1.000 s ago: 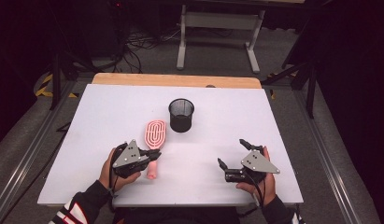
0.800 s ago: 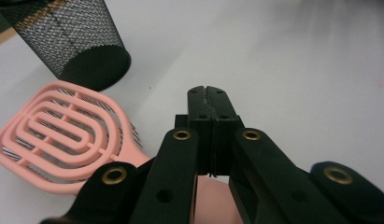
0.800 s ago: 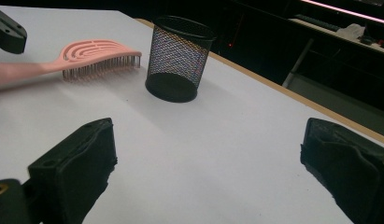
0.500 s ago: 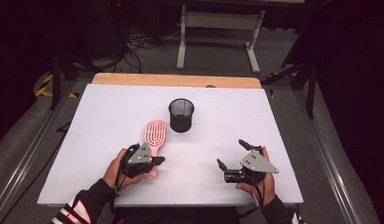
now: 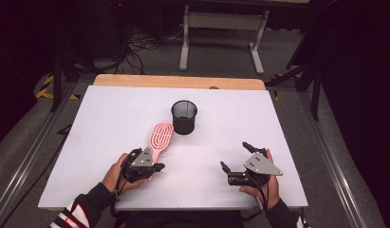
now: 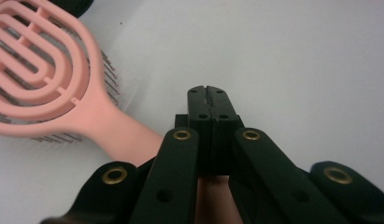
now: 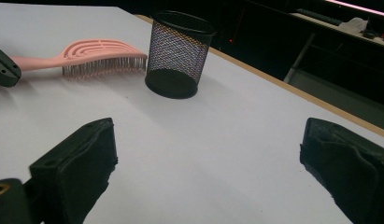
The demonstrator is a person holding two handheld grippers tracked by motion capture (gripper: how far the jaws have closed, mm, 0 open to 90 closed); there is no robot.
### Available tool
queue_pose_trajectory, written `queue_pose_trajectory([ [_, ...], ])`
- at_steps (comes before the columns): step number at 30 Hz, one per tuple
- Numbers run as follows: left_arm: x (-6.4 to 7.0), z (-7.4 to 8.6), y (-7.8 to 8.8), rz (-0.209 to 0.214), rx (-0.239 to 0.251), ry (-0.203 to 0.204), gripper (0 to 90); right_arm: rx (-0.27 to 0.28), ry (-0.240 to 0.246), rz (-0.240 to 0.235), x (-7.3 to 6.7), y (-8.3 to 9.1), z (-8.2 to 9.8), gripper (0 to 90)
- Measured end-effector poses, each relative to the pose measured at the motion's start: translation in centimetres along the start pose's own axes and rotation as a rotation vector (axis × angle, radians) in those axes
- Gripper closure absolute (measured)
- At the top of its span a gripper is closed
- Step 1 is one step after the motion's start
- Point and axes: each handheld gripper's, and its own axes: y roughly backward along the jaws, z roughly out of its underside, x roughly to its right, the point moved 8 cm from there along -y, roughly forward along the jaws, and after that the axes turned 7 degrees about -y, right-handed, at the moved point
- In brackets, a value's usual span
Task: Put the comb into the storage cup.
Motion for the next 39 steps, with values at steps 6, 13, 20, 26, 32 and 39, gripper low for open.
queue_pose_trajectory([
  [6,-0.7,-0.5,1.2,-0.054,0.032,0.055,86.7,0.008,0.000,0.001,0.2,0.1,-0.1,4.5],
  [13,-2.1,-0.3,3.2,-0.142,0.024,0.172,68.4,0.010,0.005,0.020,0.5,0.3,-0.3,4.6],
  [20,-3.3,0.4,3.7,-0.194,-0.034,0.332,43.5,0.001,-0.009,0.066,1.3,0.0,-0.4,4.9],
  [26,-3.4,1.4,2.5,-0.199,-0.157,0.502,20.7,-0.011,-0.043,0.093,1.7,0.0,-0.4,5.3],
  [32,-3.7,0.5,1.5,-0.177,-0.205,0.551,15.4,-0.034,-0.048,0.087,1.5,-0.5,0.0,5.4],
  [39,-5.1,0.3,-0.6,-0.154,-0.303,0.608,25.9,-0.047,-0.037,0.092,1.4,-0.8,0.2,5.6],
])
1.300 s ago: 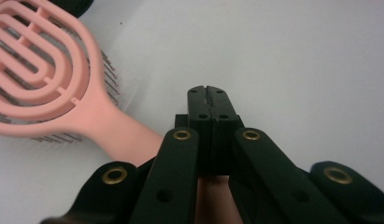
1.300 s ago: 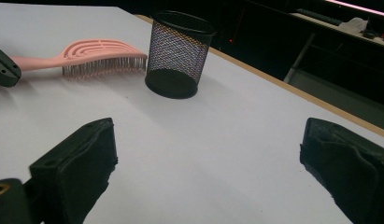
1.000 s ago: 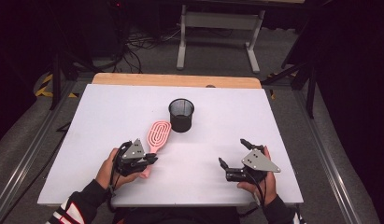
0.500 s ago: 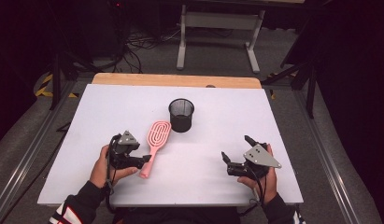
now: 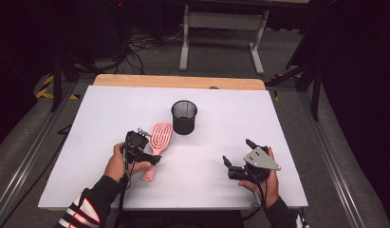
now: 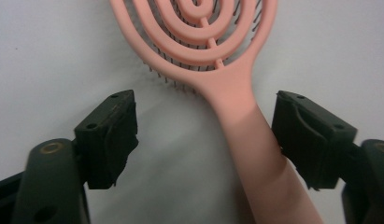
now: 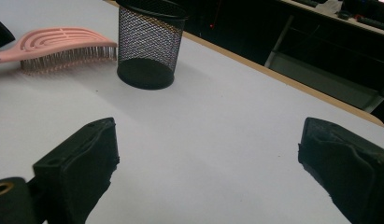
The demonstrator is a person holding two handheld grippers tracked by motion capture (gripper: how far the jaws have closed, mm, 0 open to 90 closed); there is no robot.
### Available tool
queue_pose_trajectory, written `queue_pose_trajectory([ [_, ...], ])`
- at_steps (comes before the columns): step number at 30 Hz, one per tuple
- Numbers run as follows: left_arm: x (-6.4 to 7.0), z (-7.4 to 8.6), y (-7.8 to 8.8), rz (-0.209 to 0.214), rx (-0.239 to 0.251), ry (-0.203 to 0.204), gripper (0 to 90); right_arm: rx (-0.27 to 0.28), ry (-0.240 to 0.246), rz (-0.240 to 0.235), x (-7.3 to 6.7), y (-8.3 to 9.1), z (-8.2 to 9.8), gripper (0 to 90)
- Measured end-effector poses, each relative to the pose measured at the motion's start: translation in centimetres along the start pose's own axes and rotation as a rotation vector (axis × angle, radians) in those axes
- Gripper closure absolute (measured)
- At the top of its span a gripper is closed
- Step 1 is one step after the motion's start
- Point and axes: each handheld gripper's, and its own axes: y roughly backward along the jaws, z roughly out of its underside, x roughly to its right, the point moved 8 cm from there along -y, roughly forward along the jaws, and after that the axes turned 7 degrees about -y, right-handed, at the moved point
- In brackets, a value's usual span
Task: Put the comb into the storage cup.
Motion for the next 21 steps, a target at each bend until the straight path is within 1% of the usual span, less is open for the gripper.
queue_pose_trajectory([
  [2,-0.1,-0.2,-0.3,0.001,-0.018,0.012,29.5,-0.014,0.001,0.003,-0.1,-0.2,0.3,5.9],
  [3,-0.2,-0.5,-0.4,-0.014,-0.033,0.013,31.2,-0.020,0.011,0.003,-0.1,-0.2,0.4,5.9],
  [4,-0.2,-0.5,-0.4,-0.014,-0.033,0.013,33.1,-0.020,0.011,0.003,-0.1,-0.2,0.4,5.9],
  [5,-0.2,-0.6,-0.4,-0.030,-0.042,0.008,33.1,-0.022,0.008,0.002,-0.1,-0.3,0.4,6.0],
  [6,-0.2,-0.7,-0.5,-0.034,-0.059,0.001,35.5,-0.023,0.000,0.000,0.0,-0.3,0.4,6.4],
  [7,-0.2,-0.8,-0.6,-0.051,-0.080,-0.016,35.5,-0.023,0.000,0.000,0.0,-0.3,0.4,6.4],
  [8,-0.1,-0.9,-0.6,-0.066,-0.104,-0.027,36.9,-0.030,-0.002,-0.001,0.0,-0.4,0.5,6.6],
  [9,-0.1,-1.0,-0.7,-0.082,-0.125,-0.046,39.7,-0.039,0.000,-0.009,-0.1,-0.5,0.7,6.6],
  [10,-0.1,-1.1,-0.7,-0.093,-0.133,-0.053,42.2,-0.045,0.005,-0.011,-0.1,-0.5,0.8,6.8],
  [11,0.0,-1.3,-0.7,-0.090,-0.148,-0.068,44.7,-0.050,0.011,-0.012,-0.1,-0.5,0.9,6.9],
  [12,0.0,-1.3,-0.7,-0.090,-0.148,-0.068,46.7,-0.050,0.011,-0.012,-0.1,-0.5,0.9,6.9],
  [13,0.0,-1.3,-0.7,-0.094,-0.159,-0.073,46.7,-0.047,0.009,-0.015,-0.1,-0.4,0.8,6.9],
  [14,0.1,-1.3,-0.7,-0.087,-0.164,-0.074,47.2,-0.046,0.005,-0.016,-0.1,-0.4,0.8,7.0],
  [15,0.1,-1.3,-0.7,-0.083,-0.169,-0.086,49.0,-0.049,0.001,-0.016,0.0,-0.5,0.9,7.2],
  [17,0.1,-1.4,-0.6,-0.077,-0.171,-0.093,52.1,-0.054,-0.007,-0.023,0.0,-0.6,0.9,7.2],
  [19,0.1,-1.4,-0.6,-0.070,-0.165,-0.089,55.3,-0.057,-0.012,-0.026,0.0,-0.6,1.0,7.3],
  [21,0.0,-1.3,-0.5,-0.072,-0.164,-0.095,57.2,-0.056,-0.009,-0.028,0.0,-0.6,1.0,7.3],
])
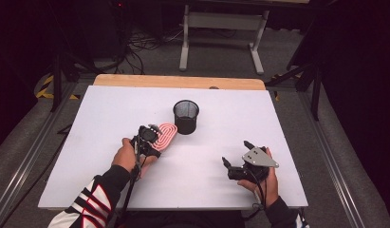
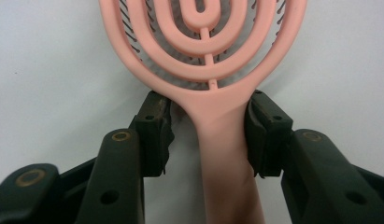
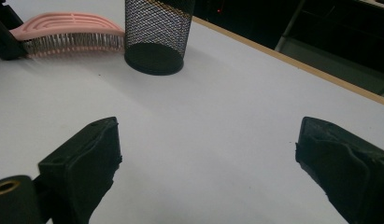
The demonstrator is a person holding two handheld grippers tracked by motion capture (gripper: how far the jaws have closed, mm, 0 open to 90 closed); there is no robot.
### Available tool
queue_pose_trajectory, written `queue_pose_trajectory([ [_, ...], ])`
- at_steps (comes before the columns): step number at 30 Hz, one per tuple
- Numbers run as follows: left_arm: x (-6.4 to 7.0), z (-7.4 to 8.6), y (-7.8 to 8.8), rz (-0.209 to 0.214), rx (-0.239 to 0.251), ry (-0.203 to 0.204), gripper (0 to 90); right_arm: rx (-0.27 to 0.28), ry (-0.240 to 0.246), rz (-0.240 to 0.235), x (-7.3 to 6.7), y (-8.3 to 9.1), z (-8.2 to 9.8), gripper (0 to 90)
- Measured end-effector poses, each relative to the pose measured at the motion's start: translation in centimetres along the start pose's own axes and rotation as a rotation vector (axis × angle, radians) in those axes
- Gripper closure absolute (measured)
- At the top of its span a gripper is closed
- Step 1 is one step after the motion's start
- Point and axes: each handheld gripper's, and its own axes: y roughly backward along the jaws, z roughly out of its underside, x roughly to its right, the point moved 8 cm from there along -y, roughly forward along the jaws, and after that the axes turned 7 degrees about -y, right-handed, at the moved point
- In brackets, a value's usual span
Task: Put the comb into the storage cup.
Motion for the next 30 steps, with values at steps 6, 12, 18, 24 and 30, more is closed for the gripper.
queue_pose_trajectory([
  [6,-0.4,0.3,0.1,0.027,0.032,0.013,68.2,-0.009,0.006,-0.011,-0.1,-0.1,0.1,7.5],
  [12,-0.6,0.8,0.4,0.012,0.071,0.013,69.8,-0.014,0.016,-0.017,-0.4,-0.1,0.2,7.6],
  [18,-1.5,1.7,1.7,-0.031,0.173,0.029,69.9,-0.013,0.020,-0.016,-0.4,-0.2,0.2,7.6],
  [24,-1.8,1.7,3.3,-0.082,0.290,0.016,69.8,-0.012,0.014,-0.022,-0.5,-0.5,0.1,7.4],
  [30,-1.8,1.3,4.4,-0.097,0.404,0.016,69.9,0.025,-0.008,-0.032,-0.7,-1.0,-1.0,7.2],
])
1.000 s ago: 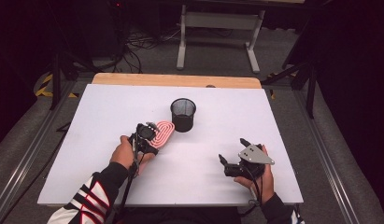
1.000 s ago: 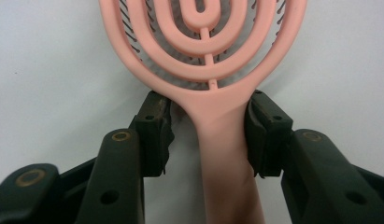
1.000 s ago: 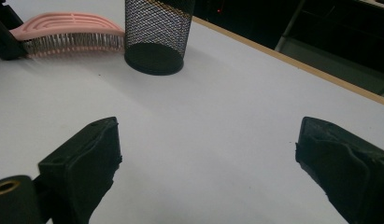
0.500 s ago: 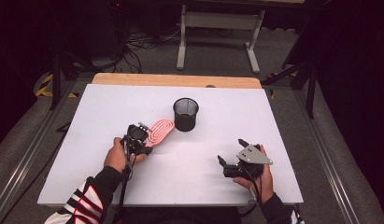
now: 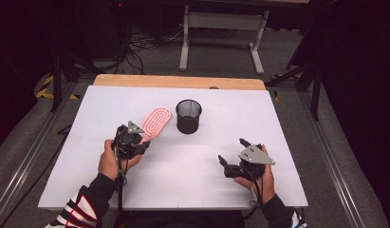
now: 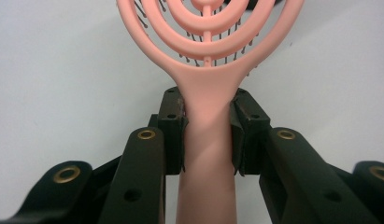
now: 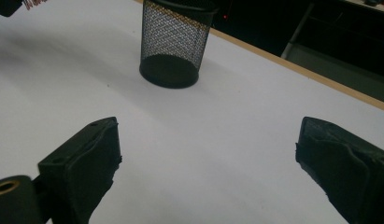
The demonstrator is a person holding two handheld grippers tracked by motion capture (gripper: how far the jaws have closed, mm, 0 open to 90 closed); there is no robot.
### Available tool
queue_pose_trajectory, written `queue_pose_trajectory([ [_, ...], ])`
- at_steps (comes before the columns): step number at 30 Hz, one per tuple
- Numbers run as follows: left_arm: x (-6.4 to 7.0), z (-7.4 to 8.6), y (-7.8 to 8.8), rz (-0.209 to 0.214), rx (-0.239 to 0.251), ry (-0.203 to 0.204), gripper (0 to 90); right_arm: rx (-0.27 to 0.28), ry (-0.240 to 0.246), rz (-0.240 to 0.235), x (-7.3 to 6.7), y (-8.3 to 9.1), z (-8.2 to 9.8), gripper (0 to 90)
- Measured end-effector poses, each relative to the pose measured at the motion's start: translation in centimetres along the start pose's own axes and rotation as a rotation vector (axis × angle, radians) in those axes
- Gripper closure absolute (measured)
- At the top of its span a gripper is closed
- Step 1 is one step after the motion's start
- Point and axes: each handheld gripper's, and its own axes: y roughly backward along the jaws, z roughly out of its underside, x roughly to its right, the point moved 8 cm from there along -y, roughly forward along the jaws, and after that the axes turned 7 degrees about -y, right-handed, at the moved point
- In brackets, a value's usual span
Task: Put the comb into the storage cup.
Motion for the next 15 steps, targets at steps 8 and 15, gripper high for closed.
queue_pose_trajectory([
  [8,0.5,-0.7,0.9,-0.017,0.136,-0.035,69.9,0.054,-0.072,-0.069,-0.5,-1.0,-2.6,6.4],
  [15,1.4,-1.3,1.2,-0.037,0.249,-0.071,69.9,0.098,-0.158,-0.188,-2.2,-2.2,-6.3,6.9],
])
